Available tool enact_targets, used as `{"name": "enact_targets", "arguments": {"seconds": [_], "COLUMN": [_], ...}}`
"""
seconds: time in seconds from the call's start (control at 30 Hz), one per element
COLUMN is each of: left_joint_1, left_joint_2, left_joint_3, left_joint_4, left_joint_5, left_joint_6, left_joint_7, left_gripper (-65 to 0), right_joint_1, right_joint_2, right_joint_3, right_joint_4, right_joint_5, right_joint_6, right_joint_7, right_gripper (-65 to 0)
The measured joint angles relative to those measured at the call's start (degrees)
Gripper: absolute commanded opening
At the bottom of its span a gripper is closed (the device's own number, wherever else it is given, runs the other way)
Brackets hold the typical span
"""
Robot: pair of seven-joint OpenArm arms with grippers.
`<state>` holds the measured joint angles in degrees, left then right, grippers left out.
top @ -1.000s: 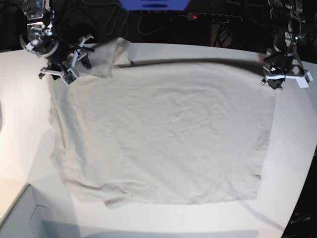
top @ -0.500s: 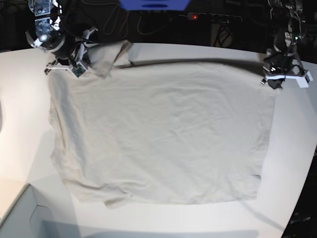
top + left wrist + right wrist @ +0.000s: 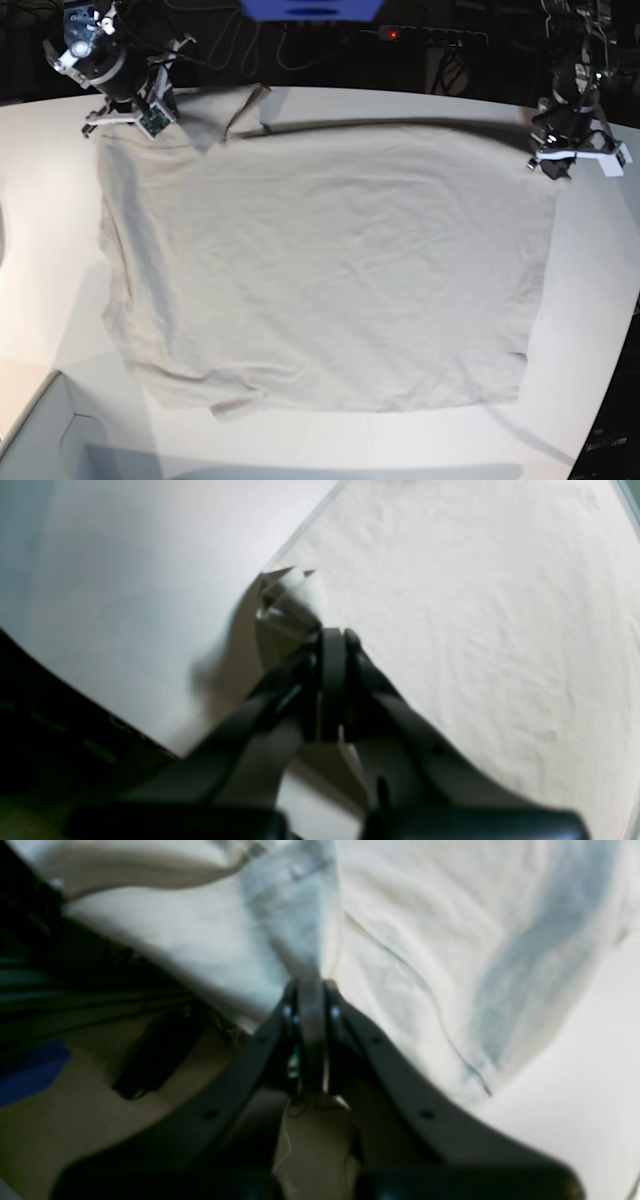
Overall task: Layout the t-shirt on the table in an organized manner, then fold the t-shirt properly
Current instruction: 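Grasp the sleeve corner near the right gripper and lift it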
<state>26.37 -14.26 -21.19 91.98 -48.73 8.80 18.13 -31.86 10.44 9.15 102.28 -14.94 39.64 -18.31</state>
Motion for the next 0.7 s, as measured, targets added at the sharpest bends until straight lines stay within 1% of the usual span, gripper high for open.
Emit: {"name": "enact_targets", "arguments": {"seconds": [0.07,0.13,0.3,0.4,0.6,0.63,0.7], "left_joint_1": [0.0,0.3,0.7,0.4,-1.4,-1.5,-1.4], "left_joint_2": [0.0,0.0,0.1,0.3,0.0,-0.1,0.0], "left_joint_3": [0.0,0.0,-0.7,-3.8,-4.5,-4.5,-4.5], "left_joint_4": [0.0,0.0,0.0,0.0,0.0,0.1,0.1], "left_joint_5": [0.0,0.0,-0.2,-0.3,-0.2,-0.2,-0.1], "left_joint_6": [0.0,0.0,0.0,0.0,0.0,0.0,0.0], "left_joint_7": [0.0,-0.2,0.1,0.4,0.5,0.2,0.2], "left_gripper": [-65.0,-65.0,-65.0,-65.0,-65.0,-65.0,-65.0], "right_joint_1": [-0.4,0.4,3.3,5.9,9.5,10.2,12.4], "right_joint_2": [-1.1,-2.5,-2.7,-2.8,-3.0,-3.4,-5.4], "right_joint_3": [2.9,6.5,11.2,13.3,12.9,12.9,13.1], "right_joint_4": [2.5,4.2,6.0,6.1,6.0,5.9,5.8], "right_joint_5": [3.6,5.7,9.7,9.6,9.6,9.6,9.3], "right_joint_6": [-0.1,-0.1,0.0,0.0,0.0,0.0,0.0], "right_joint_7": [0.3,0.4,0.2,-0.5,-0.2,-0.3,-0.5], "right_gripper": [-65.0,-65.0,-65.0,-65.0,-65.0,-65.0,-65.0]}}
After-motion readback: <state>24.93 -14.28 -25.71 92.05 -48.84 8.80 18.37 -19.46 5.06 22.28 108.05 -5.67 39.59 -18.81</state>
